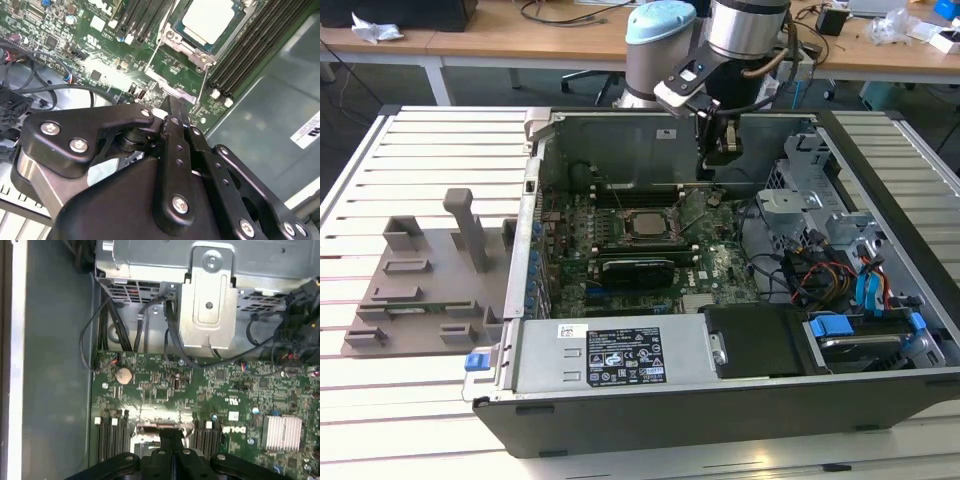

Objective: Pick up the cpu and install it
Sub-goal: 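Close the cpu cover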

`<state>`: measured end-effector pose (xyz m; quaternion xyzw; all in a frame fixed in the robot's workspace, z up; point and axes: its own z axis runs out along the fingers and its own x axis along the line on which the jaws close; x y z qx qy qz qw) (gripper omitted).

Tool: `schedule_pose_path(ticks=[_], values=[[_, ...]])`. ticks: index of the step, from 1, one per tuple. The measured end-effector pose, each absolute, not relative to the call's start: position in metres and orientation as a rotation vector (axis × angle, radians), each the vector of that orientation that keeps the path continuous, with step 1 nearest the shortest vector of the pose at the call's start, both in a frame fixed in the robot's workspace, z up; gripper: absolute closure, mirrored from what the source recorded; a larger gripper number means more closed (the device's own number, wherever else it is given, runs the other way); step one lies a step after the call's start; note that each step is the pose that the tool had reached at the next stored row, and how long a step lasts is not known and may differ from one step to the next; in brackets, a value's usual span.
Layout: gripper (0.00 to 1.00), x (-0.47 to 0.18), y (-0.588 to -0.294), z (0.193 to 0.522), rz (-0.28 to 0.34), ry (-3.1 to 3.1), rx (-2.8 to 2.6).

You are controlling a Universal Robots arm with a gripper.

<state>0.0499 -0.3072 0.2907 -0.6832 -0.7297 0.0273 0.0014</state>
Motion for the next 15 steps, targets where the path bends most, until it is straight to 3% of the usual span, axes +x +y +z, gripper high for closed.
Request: schedule_pose_path(ticks=[15], values=[[0.89,0.065,-0.306,0.252,0.090,-2.288,-2.142]])
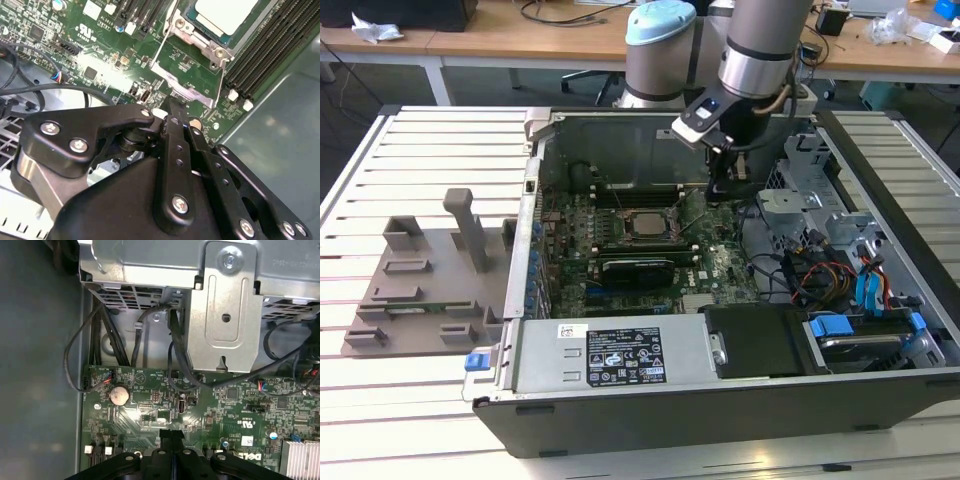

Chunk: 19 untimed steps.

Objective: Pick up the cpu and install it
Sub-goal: 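Close the cpu cover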

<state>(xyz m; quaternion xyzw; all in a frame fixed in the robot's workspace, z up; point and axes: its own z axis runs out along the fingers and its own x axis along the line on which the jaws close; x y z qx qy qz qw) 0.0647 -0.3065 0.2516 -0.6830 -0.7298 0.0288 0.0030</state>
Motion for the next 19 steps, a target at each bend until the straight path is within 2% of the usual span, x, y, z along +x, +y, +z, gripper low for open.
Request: schedule_pose_path(ticks=[19], values=[[0.89,0.033,-0.306,0.247,0.082,-2.285,-2.138]])
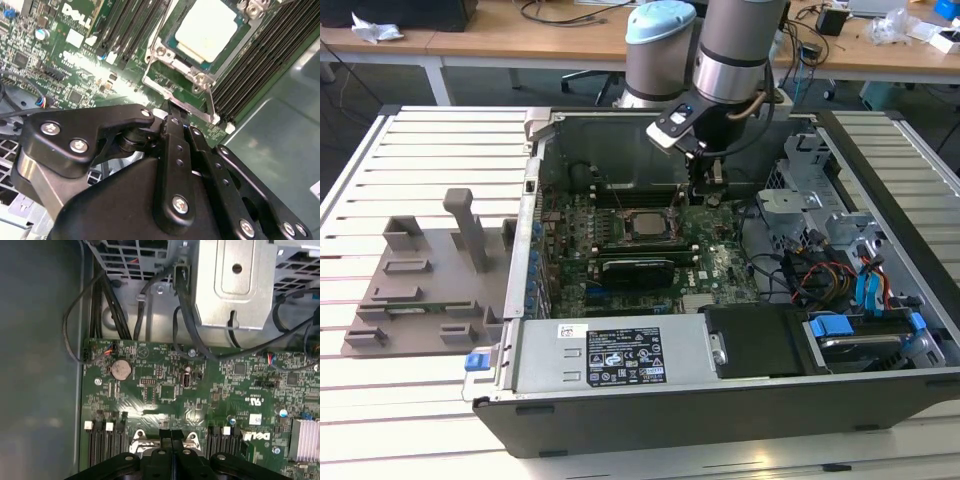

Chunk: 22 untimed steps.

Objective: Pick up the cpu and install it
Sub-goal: 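Close the cpu cover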

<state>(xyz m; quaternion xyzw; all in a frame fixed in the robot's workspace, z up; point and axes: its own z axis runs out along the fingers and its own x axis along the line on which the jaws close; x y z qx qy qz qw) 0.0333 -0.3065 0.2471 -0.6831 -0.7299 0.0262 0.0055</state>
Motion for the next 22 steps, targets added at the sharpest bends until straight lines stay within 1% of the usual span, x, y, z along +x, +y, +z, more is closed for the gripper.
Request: schedule_pose_path(ticks=[12,22], values=[[0.89,0.004,-0.306,0.246,0.082,-2.285,-2.138],[0.89,-0.007,-0.306,0.245,0.082,-2.285,-2.138]])
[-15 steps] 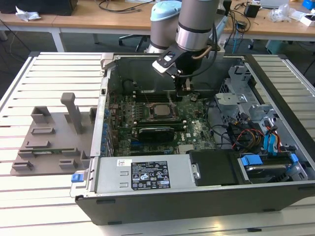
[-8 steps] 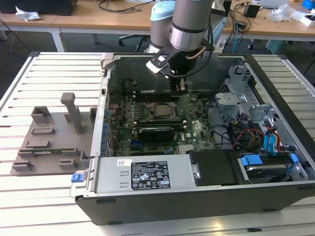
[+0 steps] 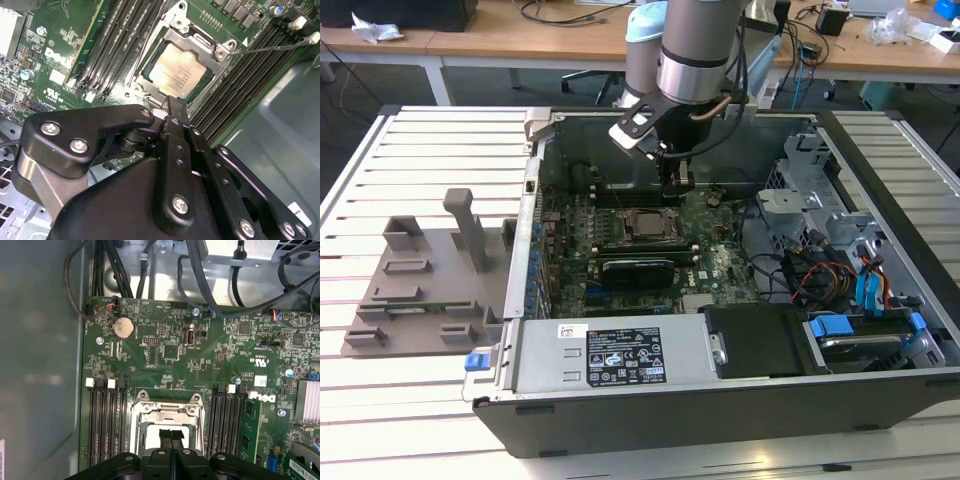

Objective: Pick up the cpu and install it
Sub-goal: 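Close the cpu cover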

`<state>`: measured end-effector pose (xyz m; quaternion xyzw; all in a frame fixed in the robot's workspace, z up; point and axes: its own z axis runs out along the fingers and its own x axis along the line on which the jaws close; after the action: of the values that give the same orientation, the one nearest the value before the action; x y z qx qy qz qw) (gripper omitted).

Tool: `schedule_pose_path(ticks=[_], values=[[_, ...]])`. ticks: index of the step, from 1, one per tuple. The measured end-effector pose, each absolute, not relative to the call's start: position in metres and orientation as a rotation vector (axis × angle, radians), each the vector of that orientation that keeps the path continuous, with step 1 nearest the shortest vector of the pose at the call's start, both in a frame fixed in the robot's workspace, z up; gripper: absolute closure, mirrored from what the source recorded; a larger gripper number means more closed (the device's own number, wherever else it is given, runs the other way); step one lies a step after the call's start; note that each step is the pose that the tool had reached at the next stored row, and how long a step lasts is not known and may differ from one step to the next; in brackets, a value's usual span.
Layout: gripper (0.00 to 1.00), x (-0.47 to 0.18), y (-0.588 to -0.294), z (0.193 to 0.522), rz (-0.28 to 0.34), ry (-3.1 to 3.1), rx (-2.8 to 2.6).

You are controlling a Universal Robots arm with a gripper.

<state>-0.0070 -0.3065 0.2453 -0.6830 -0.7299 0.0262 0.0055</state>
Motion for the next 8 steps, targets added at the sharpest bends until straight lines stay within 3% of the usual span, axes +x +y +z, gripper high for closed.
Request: schedule_pose_path(ticks=[8], values=[[0.89,-0.0141,-0.3065,0.2451,0.082,-2.285,-2.138]])
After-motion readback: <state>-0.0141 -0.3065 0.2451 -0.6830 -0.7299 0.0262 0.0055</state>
